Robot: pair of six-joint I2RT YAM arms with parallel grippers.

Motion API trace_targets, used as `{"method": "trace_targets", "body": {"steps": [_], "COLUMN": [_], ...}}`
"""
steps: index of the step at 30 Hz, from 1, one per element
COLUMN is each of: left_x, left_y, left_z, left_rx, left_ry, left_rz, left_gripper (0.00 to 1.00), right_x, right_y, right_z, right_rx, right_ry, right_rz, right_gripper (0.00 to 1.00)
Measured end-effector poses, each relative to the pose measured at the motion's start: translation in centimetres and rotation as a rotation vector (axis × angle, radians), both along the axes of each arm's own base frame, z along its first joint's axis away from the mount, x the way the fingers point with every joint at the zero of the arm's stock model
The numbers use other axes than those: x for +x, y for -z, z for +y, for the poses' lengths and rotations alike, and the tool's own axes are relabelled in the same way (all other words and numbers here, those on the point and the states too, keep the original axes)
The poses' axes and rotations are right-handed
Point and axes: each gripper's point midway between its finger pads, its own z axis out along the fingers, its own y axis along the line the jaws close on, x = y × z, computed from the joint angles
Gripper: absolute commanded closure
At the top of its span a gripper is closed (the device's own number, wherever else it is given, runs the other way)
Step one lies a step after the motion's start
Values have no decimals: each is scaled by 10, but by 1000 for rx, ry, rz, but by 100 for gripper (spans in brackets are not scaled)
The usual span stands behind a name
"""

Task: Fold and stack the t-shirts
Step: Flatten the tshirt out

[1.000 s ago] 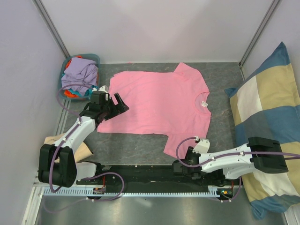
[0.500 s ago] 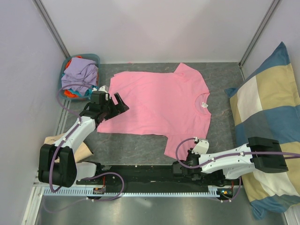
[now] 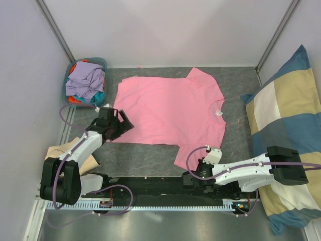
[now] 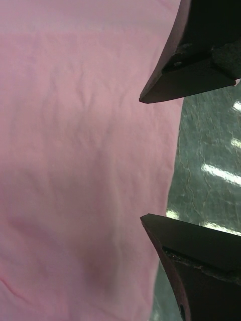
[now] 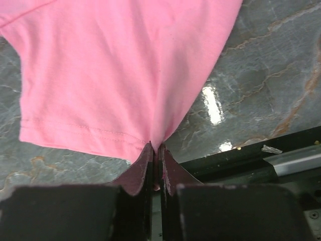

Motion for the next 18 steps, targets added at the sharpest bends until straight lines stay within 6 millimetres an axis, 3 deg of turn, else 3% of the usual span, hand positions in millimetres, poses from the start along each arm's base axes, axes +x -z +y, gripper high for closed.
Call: {"method": "trace_targets", "body": {"steps": [4,18], "left_x": [-10,-35], "left_y": [5,-8], "left_z": [19,86], "left_rx": [39,210], "left_ry": [-108,-423], "left_rz": [35,18], "left_gripper": [1,25], "right_x": [3,16], "right_y": [-5,-14], "right_z": [5,20], "right_rx": [15,76], "right_ry": [0,-1], "right_rz": [-19,-44], "right_gripper": [94,94]}}
